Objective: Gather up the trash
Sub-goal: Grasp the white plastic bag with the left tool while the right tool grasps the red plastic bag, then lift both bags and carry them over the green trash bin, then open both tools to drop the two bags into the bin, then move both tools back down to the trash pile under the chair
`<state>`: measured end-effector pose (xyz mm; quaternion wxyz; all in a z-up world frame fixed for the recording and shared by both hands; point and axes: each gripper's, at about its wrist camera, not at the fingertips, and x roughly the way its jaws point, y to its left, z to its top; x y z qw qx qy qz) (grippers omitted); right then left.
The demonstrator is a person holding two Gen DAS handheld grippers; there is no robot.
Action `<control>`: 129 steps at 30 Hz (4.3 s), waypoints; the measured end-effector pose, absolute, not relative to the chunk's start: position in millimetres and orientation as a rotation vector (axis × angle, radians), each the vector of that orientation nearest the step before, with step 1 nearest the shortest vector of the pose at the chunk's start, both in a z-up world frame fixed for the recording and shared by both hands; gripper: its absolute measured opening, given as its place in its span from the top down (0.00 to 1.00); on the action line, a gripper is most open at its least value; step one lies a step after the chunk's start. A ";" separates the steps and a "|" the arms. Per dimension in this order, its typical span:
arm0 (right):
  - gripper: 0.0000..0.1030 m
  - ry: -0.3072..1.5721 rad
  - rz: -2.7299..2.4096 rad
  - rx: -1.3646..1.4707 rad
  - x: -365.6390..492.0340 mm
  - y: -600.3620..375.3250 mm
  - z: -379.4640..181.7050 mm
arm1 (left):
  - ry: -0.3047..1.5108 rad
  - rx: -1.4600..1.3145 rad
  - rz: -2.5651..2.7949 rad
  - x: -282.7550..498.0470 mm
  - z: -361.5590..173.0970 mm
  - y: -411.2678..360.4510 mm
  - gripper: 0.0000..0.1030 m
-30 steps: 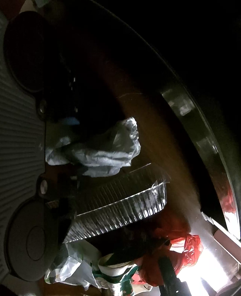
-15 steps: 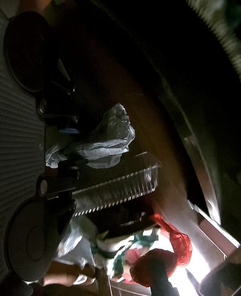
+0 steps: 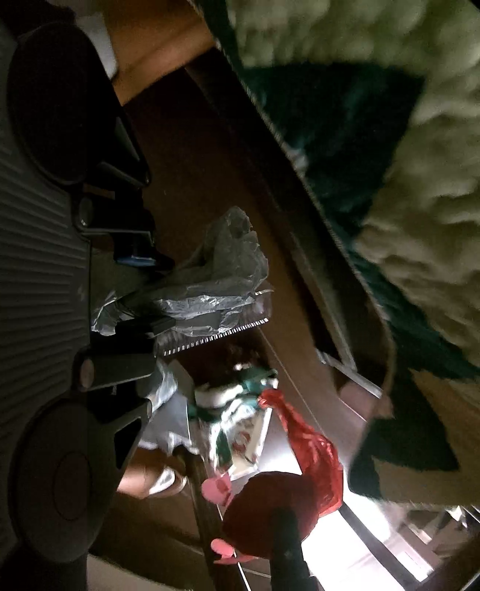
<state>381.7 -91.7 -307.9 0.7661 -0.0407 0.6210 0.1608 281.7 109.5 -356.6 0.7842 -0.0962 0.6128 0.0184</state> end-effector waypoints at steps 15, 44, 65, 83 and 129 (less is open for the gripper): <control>0.71 1.056 0.506 -0.050 285.1 -123.0 -130.2 | 1.082 -0.221 0.007 223.6 -174.2 78.8 0.76; 0.70 0.525 0.454 -0.035 193.6 -281.6 120.7 | 0.609 -0.081 -0.293 215.8 118.9 -88.0 0.76; 0.70 0.415 0.232 -0.056 274.6 -371.7 174.4 | 0.536 0.040 -0.358 327.1 189.0 -210.2 0.76; 0.70 0.572 0.196 -0.085 363.1 -399.9 129.0 | 0.684 0.117 -0.379 434.7 136.1 -289.8 0.75; 0.55 0.570 0.261 -0.136 274.0 -366.3 169.3 | 0.690 0.106 -0.382 330.5 168.3 -233.2 0.57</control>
